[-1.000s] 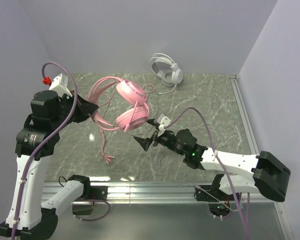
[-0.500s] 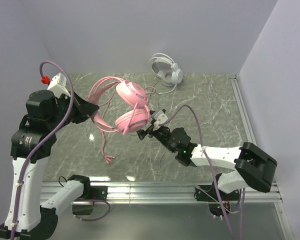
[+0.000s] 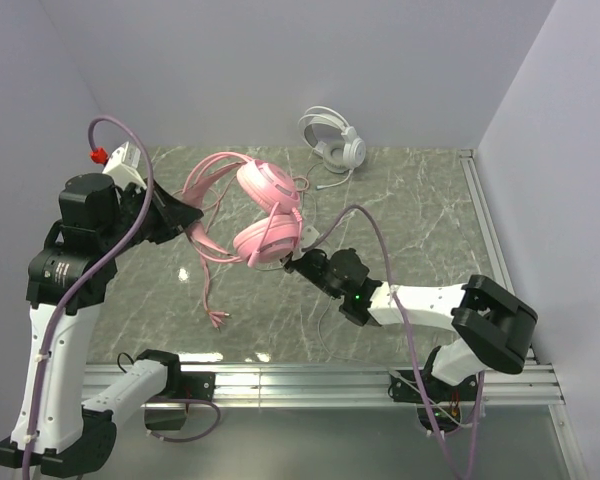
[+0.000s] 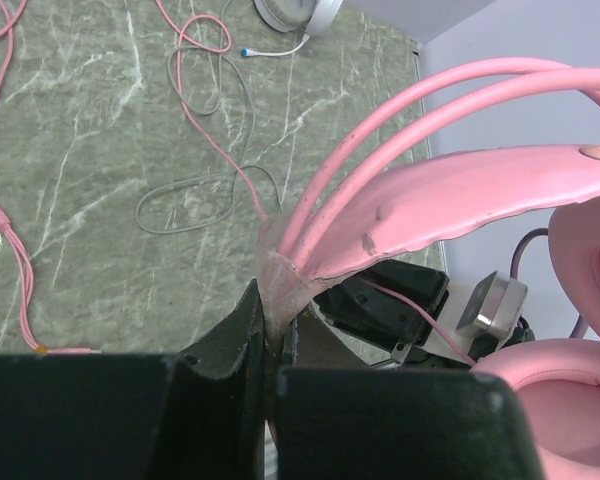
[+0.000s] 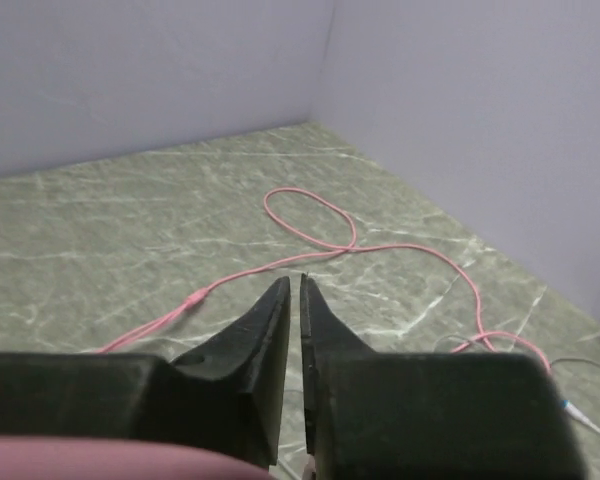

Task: Wrap the headphones
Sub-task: Wrap the headphone cable with the right arm

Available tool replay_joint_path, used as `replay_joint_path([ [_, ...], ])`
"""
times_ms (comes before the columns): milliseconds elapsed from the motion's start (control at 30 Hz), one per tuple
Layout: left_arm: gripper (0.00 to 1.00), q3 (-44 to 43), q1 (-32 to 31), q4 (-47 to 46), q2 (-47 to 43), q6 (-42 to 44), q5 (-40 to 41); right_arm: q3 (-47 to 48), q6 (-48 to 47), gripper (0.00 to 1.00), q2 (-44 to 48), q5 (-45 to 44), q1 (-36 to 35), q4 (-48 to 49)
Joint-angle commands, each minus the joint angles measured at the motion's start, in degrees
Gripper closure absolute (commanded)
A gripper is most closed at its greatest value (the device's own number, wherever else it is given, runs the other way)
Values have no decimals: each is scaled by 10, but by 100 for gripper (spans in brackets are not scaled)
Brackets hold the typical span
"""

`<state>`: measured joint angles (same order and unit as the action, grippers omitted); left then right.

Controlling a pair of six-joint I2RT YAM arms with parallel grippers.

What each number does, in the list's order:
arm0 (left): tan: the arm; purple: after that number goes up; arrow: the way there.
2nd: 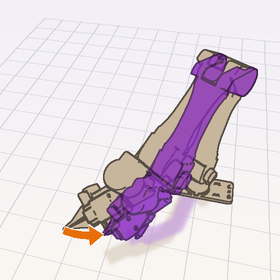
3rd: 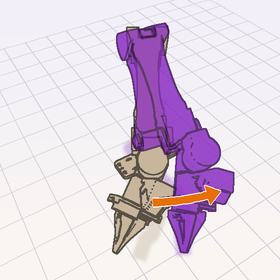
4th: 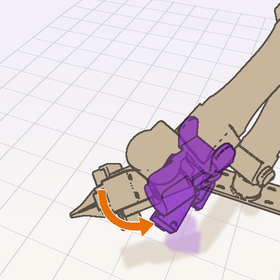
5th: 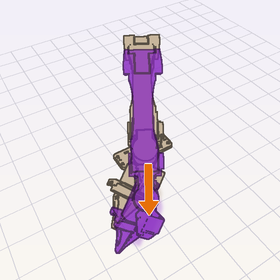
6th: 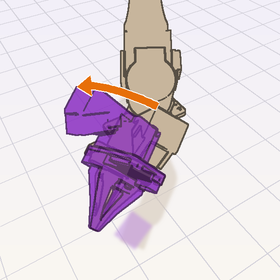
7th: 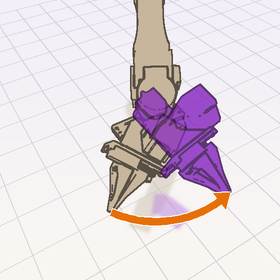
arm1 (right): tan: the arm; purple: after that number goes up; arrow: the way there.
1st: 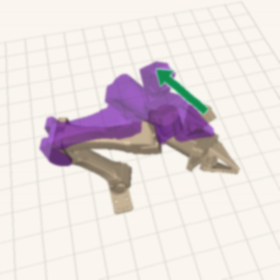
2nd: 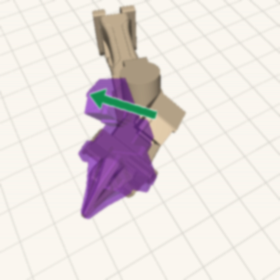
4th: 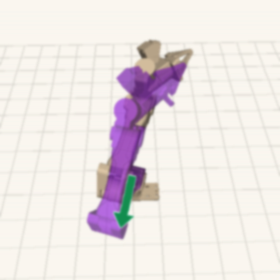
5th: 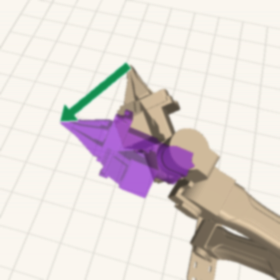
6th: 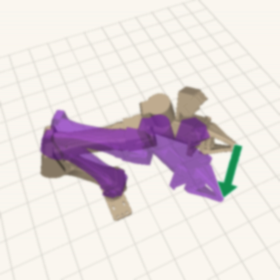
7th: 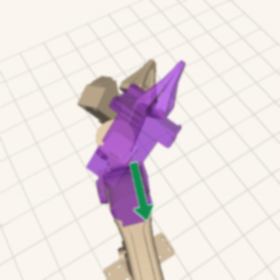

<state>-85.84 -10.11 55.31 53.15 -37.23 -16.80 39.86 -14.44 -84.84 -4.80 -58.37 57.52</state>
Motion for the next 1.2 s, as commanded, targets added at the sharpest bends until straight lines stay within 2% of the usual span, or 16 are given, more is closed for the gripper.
replay_joint_path([
  [0, 100, -27, -2, -48, -7, -27, -21, 3, 17, 93, 11, 33, -3, 23],
  [67, 100, -21, -2, -55, -7, -29, -25, -8, 27, 100, 18, 44, -3, 23],
  [200, 100, -9, -2, -66, -8, -35, -31, -37, 56, 100, 48, 87, -3, 8],
  [400, 100, 3, -2, -79, -11, -40, -25, -24, 141, 100, 74, 181, -10, -118],
  [600, 100, 49, -2, -129, -23, -77, -80, -52, 157, 100, 80, 159, -52, -116],
  [700, 100, 48, -2, -122, -24, -72, -48, -67, 175, 100, 87, 155, -60, -103],
  [800, 100, 66, -2, -153, -35, -79, -32, -72, 187, 94, 92, 142, -81, -106],
  [900, 100, 95, -2, -186, -43, -101, -62, -75, 201, 93, 92, 116, -95, -111],
  [1000, 100, 116, -2, -217, -50, -120, -88, -93, 238, 77, 99, 78, -104, -100],
  [1067, 100, 121, -2, -225, -57, -123, -89, -125, 262, 76, 115, 71, -104, -60],
  [1100, 100, 120, -2, -225, -59, -122, -83, -133, 274, 79, 121, 49, -104, -49],
  [1133, 100, 119, -2, -224, -62, -122, -80, -138, 286, 100, 128, 24, -104, -44],
  [1167, 100, 117, -2, -223, -66, -120, -77, -138, 309, 100, 138, 2, -104, -55],
])
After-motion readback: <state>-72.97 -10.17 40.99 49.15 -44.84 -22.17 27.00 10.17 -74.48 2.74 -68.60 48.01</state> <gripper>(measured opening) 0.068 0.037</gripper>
